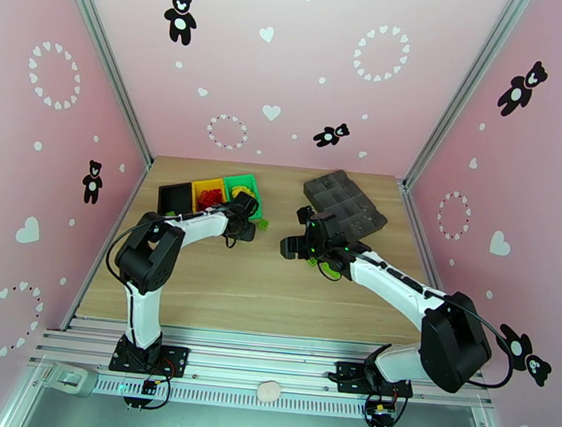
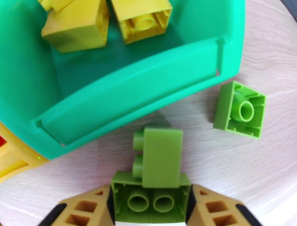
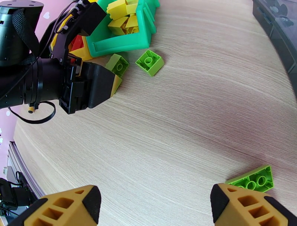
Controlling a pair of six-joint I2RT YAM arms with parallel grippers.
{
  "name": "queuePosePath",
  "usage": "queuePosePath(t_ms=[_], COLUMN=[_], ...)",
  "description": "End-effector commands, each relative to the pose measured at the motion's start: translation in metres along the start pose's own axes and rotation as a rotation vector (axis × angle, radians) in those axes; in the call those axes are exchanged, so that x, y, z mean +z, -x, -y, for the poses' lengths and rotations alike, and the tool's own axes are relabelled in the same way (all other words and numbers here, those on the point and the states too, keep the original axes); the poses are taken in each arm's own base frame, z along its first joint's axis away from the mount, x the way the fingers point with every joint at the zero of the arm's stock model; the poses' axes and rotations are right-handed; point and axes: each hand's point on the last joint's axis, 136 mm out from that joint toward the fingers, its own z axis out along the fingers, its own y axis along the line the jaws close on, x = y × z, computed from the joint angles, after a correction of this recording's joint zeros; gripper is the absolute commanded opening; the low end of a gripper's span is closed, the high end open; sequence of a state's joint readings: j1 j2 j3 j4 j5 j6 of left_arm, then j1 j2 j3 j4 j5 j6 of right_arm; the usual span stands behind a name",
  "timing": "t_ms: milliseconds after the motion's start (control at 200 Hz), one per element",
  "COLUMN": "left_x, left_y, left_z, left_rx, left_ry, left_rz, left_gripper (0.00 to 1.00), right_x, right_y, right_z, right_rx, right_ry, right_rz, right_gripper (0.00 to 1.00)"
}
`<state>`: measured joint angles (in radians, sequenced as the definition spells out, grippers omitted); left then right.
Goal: Sort the legos into containers by color
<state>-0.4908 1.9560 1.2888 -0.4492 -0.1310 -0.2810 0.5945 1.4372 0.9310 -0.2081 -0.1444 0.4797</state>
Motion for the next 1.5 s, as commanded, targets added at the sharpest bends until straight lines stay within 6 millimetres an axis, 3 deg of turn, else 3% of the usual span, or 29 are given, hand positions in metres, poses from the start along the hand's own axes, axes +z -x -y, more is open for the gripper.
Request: queuePosePath(t_ms=[0, 275, 390, 521, 666, 816, 1046, 1166, 1321, 1497], left_x=[-0.026, -0.093, -0.121, -0.144, -0.155, -0.144, -0.121, -0.113, -0.114, -0.123], left_y=[-0.001, 0.013, 0.025, 0.032, 0.037, 0.044, 0.061, 0.068, 0.07, 0.067], left_z=[-0.004, -0.042, -0.083, -0.143, -0.197, -0.23, -0.25, -0.248, -0.244, -0.232], left_rx=[0.002, -0.07, -0.188, -0.386, -0.548, -0.613, -0.638, -0.639, -0.65, -0.645], left_ry=[0.018, 0.112, 0.179, 0.24, 0.265, 0.291, 0.306, 0.291, 0.262, 0.219], left_rz=[0.027, 0.163, 0.232, 0.292, 0.32, 0.285, 0.24, 0.226, 0.239, 0.266], left_gripper=[0.44, 0.46, 0.46, 0.47, 0.49, 0.49, 0.51, 0.65, 0.8, 0.81], right_x=[-0.012, -0.009, -0.01, -0.012, -0.013, -0.01, -0.011, -0.01, -0.009, -0.008], right_y=[0.01, 0.012, 0.014, 0.012, 0.008, 0.004, -0.001, -0.003, -0.004, -0.002], right_z=[-0.003, -0.009, -0.012, -0.015, -0.015, -0.013, -0.005, 0.003, 0.015, 0.031], right_rx=[-0.006, 0.003, 0.006, 0.01, 0.016, 0.023, 0.017, 0.018, 0.035, 0.061], right_ry=[0.003, 0.038, 0.055, 0.074, 0.083, 0.079, 0.036, -0.005, -0.045, -0.11], right_rz=[0.031, 0.035, 0.039, 0.04, 0.039, 0.032, 0.027, 0.023, 0.02, 0.02], right_gripper=[0.83, 0.83, 0.83, 0.83, 0.83, 0.82, 0.82, 0.82, 0.82, 0.8])
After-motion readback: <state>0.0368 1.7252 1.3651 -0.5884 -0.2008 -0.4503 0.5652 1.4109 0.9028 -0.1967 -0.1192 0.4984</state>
